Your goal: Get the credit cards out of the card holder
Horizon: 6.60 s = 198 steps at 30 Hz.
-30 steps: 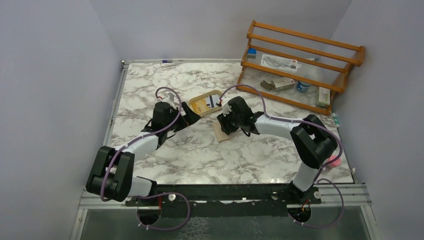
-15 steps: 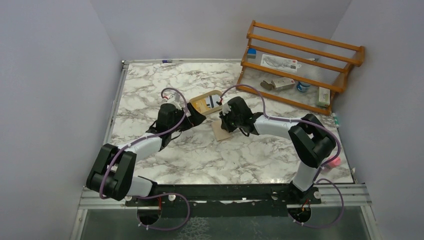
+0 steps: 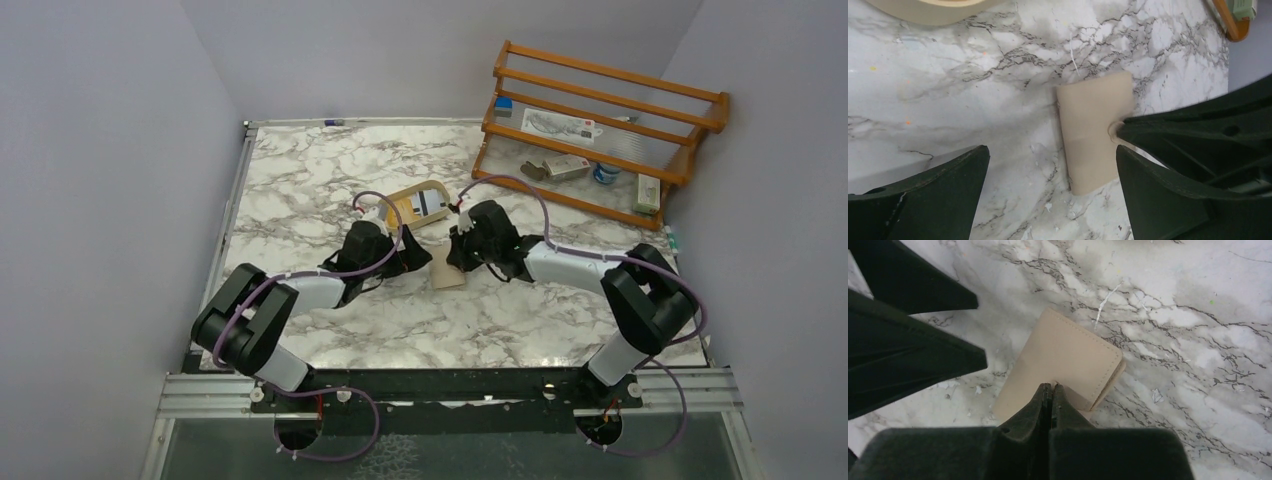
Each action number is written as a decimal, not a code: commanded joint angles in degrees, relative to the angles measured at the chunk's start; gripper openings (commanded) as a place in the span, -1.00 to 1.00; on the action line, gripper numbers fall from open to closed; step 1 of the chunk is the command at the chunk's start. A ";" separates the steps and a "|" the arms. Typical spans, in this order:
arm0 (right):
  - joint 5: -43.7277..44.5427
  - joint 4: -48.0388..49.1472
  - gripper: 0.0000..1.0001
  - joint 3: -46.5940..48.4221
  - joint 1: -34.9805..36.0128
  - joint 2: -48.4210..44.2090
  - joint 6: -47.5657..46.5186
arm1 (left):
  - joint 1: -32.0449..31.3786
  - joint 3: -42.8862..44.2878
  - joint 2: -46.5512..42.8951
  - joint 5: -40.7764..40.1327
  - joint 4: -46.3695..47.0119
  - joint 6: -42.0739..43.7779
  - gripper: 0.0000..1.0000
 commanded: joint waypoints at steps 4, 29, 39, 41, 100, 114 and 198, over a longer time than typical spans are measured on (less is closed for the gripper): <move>-8.02 7.66 -0.99 -5.29 0.33 -4.41 6.98 | -0.05 -0.50 6.32 5.53 15.90 -0.97 0.73; -17.46 25.57 -0.99 -14.88 -4.06 -13.26 16.42 | 2.12 -11.95 5.41 13.01 34.21 -3.47 0.62; -21.57 29.16 -0.99 -15.80 -4.85 -13.67 18.68 | 3.02 -15.14 13.22 21.90 61.61 -13.71 0.66; -22.76 30.87 -0.99 -16.32 -4.83 -13.48 19.31 | 3.01 -15.26 20.79 24.09 75.74 -19.55 0.65; -29.47 24.22 1.00 -16.89 -14.00 -23.15 15.16 | 2.93 -15.69 17.01 28.67 77.90 -15.02 -1.00; -16.25 24.05 0.86 -19.47 -3.60 -21.03 8.55 | 2.45 -16.05 14.79 21.14 75.54 -17.32 -1.00; 0.34 23.02 -0.99 -22.77 -2.71 -23.95 11.52 | -4.70 -12.95 25.19 18.67 77.61 -21.18 0.98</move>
